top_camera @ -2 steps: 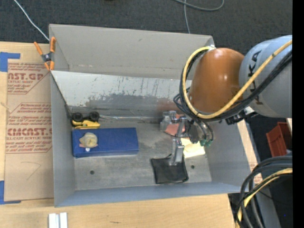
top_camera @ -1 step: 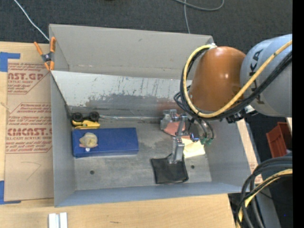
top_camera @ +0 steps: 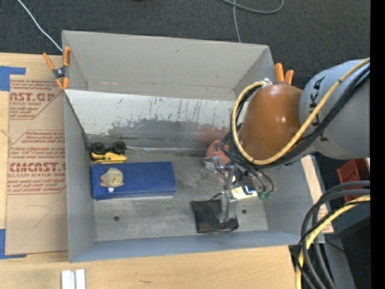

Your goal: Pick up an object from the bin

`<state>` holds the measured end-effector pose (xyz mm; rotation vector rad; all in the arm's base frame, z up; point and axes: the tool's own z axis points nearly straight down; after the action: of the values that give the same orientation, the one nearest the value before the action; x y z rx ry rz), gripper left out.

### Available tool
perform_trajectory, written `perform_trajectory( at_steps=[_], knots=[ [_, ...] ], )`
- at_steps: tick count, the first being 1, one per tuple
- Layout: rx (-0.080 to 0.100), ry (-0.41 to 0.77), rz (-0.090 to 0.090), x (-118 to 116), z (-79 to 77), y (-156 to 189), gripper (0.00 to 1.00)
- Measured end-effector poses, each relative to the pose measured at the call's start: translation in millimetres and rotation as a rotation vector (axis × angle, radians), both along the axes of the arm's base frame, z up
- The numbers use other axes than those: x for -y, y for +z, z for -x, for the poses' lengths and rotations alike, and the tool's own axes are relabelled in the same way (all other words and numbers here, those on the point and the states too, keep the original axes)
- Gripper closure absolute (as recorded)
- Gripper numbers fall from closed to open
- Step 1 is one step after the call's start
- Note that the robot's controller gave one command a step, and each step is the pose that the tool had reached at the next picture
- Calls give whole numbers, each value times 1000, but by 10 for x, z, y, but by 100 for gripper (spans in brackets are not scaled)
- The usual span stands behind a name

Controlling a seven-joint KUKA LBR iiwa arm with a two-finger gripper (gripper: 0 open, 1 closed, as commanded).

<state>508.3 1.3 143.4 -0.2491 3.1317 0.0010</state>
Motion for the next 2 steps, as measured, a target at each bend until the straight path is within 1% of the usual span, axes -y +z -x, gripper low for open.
perform_trajectory(
  at_steps=[1,2],
  knots=[
    [-1,136,0,356,164,-565,0],
    [3,479,-1,197,266,-723,100]
  ],
)
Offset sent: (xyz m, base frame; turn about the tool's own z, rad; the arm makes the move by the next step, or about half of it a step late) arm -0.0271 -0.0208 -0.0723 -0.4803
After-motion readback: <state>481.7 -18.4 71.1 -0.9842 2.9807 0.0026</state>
